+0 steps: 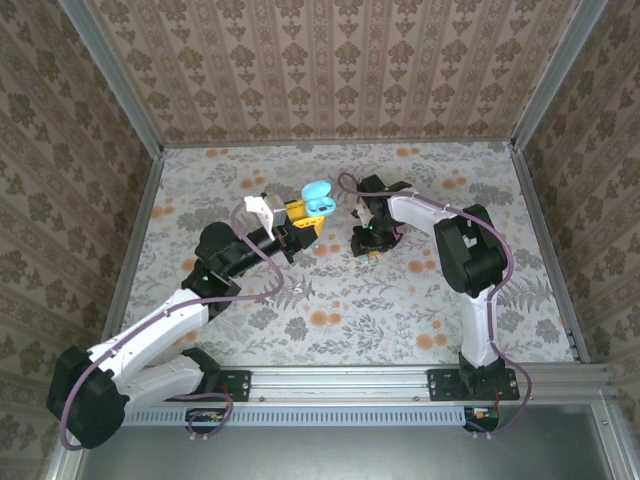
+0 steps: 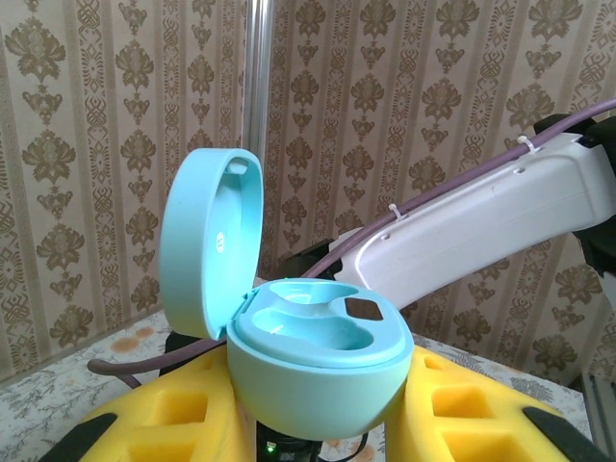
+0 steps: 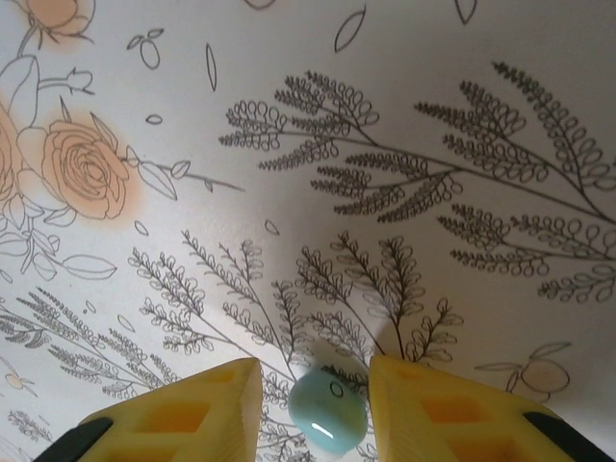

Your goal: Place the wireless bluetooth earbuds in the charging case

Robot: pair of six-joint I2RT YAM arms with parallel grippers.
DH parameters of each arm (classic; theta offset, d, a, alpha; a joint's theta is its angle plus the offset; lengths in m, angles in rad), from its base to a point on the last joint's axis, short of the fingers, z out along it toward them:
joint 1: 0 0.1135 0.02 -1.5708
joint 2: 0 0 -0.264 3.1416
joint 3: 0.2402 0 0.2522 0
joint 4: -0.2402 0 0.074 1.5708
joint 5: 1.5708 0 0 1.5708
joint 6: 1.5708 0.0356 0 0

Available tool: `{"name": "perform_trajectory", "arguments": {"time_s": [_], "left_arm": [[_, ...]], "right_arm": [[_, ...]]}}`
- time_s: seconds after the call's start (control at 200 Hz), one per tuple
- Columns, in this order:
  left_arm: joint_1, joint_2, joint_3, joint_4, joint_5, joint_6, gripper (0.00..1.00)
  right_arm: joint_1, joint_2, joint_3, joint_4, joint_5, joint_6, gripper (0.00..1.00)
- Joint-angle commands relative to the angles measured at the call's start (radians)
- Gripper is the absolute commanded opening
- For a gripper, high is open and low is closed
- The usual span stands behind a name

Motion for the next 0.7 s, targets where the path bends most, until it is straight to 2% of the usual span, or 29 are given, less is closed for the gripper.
{"name": "perform_trajectory", "arguments": {"time_s": [0.0, 0.32, 0.695], "left_arm": [[-0.004, 0.004, 0.034, 0.015, 0.002, 0.0, 0.32], [-0.003, 0.001, 0.033, 0.011, -0.002, 0.002, 0.32], [-0.005, 0.01, 0.039, 0.008, 0.005, -0.005, 0.32]], "right_arm": [[0.003, 0.028, 0.03, -0.056, 0.01, 0.0, 0.36], [0.0, 0.012, 0.018, -0.109, -0.037, -0.048, 0.35], [-0.002, 0.003, -0.012, -0.046, -0.03, -0.012, 0.28]]}}
